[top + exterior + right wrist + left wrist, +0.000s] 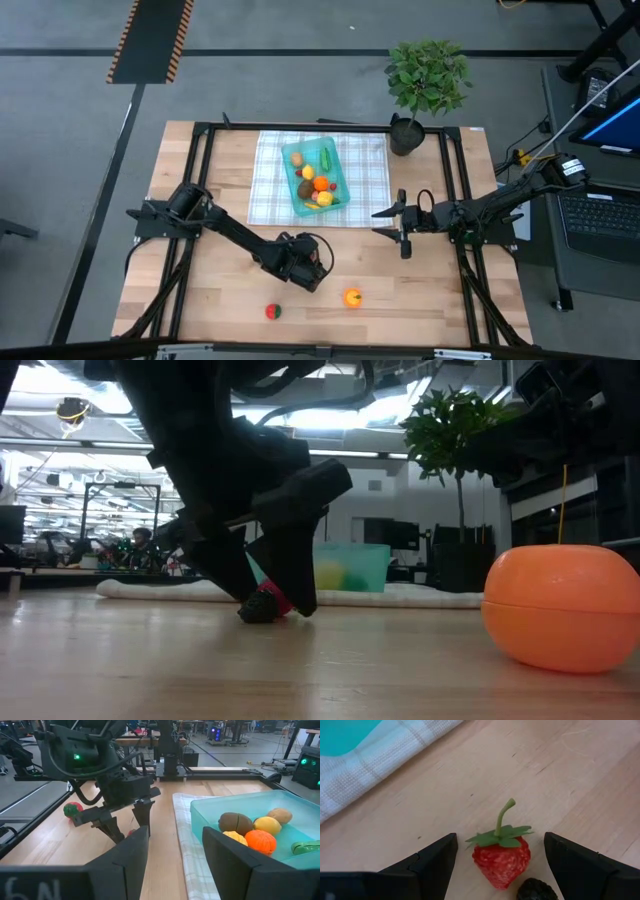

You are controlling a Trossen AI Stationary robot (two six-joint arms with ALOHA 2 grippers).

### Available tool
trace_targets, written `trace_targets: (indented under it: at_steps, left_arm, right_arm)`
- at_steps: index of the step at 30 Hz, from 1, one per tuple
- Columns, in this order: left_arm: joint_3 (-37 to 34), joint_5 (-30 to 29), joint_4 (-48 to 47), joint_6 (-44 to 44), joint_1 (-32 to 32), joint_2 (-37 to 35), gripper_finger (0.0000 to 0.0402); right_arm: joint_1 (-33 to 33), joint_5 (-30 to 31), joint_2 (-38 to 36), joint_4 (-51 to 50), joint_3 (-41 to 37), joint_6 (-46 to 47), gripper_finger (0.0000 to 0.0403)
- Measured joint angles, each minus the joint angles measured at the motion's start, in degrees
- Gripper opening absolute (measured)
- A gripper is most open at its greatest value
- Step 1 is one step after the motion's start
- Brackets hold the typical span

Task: Pick and placing Produce into tupperware
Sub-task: Put the top red strawberry into the blue bin

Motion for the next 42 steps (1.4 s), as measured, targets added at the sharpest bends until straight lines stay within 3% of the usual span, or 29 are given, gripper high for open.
trace_targets:
  at_steps: [11,28,42]
  left_arm:
    - [0.0,0.32,-0.16,-0.25,0.04,0.02,0.028]
    - [-0.04,-0.37,-0.93,-1.56,0.13,0.09,0.0135]
    - [-0.13,0.94,-2.6,2.03,-0.5,-2.57,0.0133]
  right_arm:
    - [0.0,0.0,0.0,0.0,0.0,0.02,0.0189]
    - [0.0,0.0,0.0,0.0,0.0,0.04,0.0189]
    - [0.0,0.0,-0.02,-1.14,0.0,0.09,0.0189]
